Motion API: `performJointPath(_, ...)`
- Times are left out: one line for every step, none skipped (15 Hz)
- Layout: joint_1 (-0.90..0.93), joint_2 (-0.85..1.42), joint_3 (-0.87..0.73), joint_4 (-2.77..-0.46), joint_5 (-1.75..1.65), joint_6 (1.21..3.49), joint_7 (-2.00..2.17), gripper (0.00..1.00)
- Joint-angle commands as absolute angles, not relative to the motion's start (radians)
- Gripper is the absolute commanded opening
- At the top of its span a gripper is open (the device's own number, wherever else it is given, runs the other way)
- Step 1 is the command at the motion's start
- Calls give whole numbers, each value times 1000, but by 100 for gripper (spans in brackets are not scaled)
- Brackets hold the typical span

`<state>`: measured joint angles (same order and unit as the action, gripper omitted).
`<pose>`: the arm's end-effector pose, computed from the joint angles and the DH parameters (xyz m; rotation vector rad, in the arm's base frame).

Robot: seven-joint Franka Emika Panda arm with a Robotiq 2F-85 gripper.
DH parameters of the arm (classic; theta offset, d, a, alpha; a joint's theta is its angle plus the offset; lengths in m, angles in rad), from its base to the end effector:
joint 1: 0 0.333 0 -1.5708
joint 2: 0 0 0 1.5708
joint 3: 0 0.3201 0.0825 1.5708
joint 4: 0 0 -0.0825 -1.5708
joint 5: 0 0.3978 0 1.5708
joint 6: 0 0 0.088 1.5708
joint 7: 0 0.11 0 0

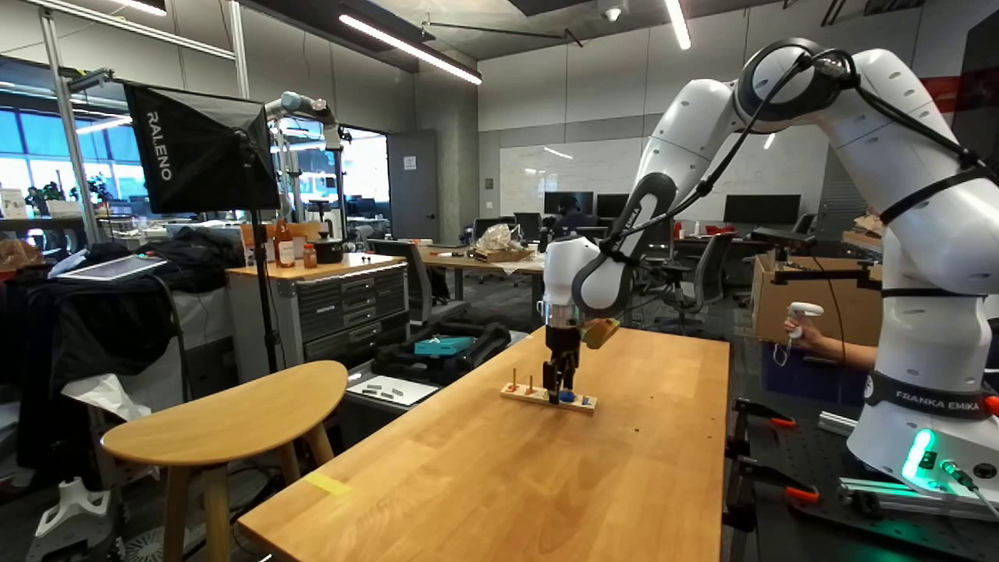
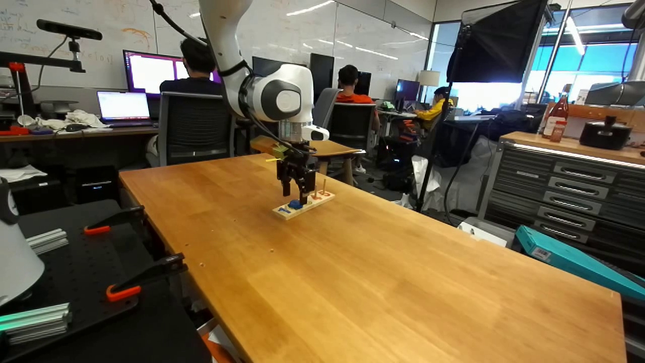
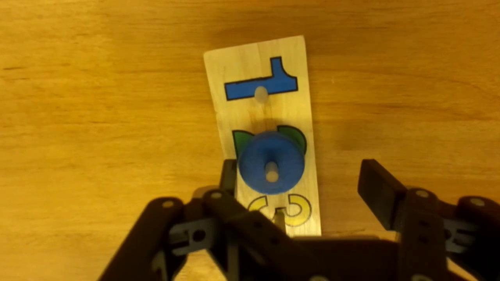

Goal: Remove the blue disk from the wooden rack and put it on the table

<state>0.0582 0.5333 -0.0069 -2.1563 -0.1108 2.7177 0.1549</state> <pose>0.5717 0.0331 0.1373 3.0939 -0.0034 0.0510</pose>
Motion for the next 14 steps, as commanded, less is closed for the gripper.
performJointPath(79, 564, -30, -2122, -95, 2733, 165, 49)
performJointPath(78, 565, -30, -2121, -93, 2732, 165, 42)
performJointPath(77, 563, -30, -2121, -92, 2730, 165, 33)
performJointPath(77, 563, -30, -2121, -89, 2729, 165, 27)
performJointPath(73, 560, -27, -2122, -83, 2726, 164, 20)
performJointPath(69, 556, -23, -2121, -74, 2715, 162, 18)
performJointPath(68, 548, -20, -2123, -66, 2706, 161, 18)
performJointPath(69, 537, -16, -2125, -60, 2700, 159, 18)
performJointPath(71, 516, -11, -2129, -55, 2691, 159, 18)
performJointPath(76, 500, -10, -2129, -54, 2688, 162, 18)
performJointPath(82, 482, -12, -2129, -55, 2687, 166, 18)
performJointPath(87, 464, -16, -2125, -58, 2683, 169, 18)
performJointPath(91, 446, -23, -2123, -63, 2682, 173, 18)
performJointPath(88, 432, -27, -2120, -62, 2680, 174, 18)
